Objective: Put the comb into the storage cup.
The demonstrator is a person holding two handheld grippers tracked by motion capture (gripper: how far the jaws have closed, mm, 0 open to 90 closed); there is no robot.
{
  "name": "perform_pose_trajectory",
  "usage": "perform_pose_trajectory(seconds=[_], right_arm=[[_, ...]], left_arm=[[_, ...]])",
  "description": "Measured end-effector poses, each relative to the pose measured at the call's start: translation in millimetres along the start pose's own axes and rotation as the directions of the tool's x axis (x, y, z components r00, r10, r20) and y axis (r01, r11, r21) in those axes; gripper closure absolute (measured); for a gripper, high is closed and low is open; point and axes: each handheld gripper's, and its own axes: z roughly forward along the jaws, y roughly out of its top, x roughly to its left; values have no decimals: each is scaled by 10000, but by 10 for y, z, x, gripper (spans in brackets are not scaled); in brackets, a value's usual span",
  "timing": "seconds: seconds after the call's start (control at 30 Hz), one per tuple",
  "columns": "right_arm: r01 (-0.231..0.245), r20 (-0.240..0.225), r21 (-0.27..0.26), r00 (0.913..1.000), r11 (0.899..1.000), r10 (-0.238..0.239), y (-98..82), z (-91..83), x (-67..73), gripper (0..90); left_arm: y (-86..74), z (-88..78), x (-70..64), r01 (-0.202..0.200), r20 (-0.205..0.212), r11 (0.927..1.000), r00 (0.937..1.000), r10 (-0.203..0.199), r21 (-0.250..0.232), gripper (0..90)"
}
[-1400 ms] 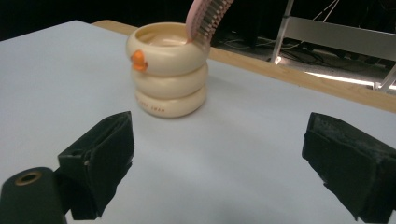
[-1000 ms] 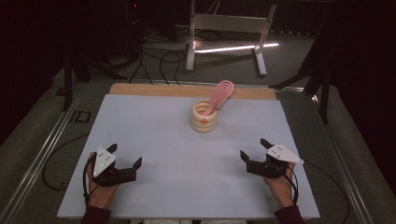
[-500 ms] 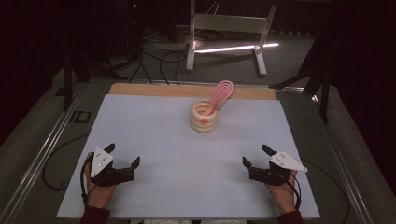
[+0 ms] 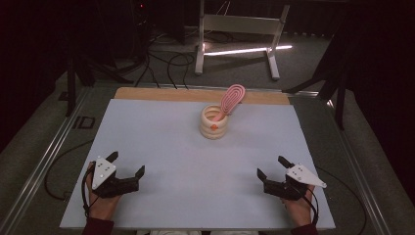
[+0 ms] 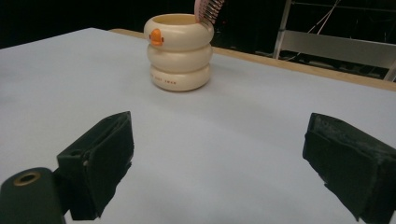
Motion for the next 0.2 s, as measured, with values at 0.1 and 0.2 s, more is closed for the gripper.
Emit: perform_pose_trajectory(seconds=[0.1,0.2], right_arm=[[-50,-23,-24,10000,10000,50,2,-8,-3,88],[-51,-36,-54,10000,10000,51,8,-22,0,88]], left_arm=[[-2,-3,-7,-48,14,10000,10000,48,-3,5],[-1,-13,-5,-73,-9,10000,10000,73,-20,5]])
